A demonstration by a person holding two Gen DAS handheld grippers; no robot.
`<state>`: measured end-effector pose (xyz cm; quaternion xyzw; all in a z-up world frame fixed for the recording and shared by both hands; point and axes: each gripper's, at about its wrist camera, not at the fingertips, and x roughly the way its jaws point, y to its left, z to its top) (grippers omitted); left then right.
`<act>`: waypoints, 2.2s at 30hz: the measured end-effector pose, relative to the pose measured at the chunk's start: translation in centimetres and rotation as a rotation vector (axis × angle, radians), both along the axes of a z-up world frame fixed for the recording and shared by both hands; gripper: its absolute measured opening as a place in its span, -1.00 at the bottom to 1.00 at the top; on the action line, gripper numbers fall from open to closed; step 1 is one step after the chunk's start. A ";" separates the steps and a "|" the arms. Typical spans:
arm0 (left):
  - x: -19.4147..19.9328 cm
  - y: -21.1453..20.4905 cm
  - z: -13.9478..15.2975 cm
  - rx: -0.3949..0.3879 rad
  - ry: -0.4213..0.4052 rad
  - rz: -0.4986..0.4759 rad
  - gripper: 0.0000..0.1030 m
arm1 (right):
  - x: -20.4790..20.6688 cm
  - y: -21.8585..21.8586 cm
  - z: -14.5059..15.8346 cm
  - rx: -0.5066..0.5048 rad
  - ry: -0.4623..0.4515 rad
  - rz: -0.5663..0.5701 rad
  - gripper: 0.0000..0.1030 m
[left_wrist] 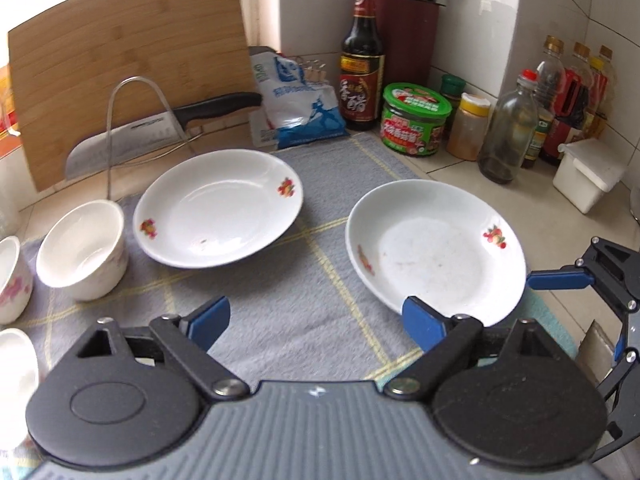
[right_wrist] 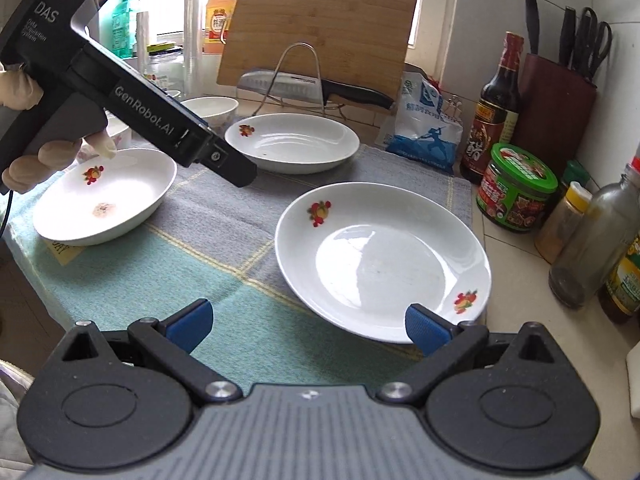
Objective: Organize plates and bowls
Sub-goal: 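Move the right tool to the stained fruit-print plate, then grasp the stained plate rim with the right tool and lift it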
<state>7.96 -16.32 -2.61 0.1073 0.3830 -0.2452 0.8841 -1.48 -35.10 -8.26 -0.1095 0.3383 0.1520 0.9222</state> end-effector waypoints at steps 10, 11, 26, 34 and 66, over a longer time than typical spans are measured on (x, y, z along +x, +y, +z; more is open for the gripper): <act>-3.4 9.4 -1.3 0.052 0.035 0.245 0.80 | 1.6 7.0 -1.3 0.003 0.032 0.258 1.00; -3.4 10.0 -1.3 0.055 0.039 0.248 0.80 | 1.7 7.7 -1.4 0.000 0.035 0.272 1.00; -6.2 18.4 -2.0 0.073 0.106 0.106 0.80 | 4.4 13.2 -1.4 -0.019 0.069 0.371 1.00; -7.4 19.5 -4.6 0.114 0.091 0.002 0.80 | 8.6 12.7 0.5 0.087 0.102 0.349 1.00; -5.4 19.1 -7.0 0.072 -0.017 -0.280 0.82 | 16.3 17.8 -2.6 0.223 0.380 0.417 0.80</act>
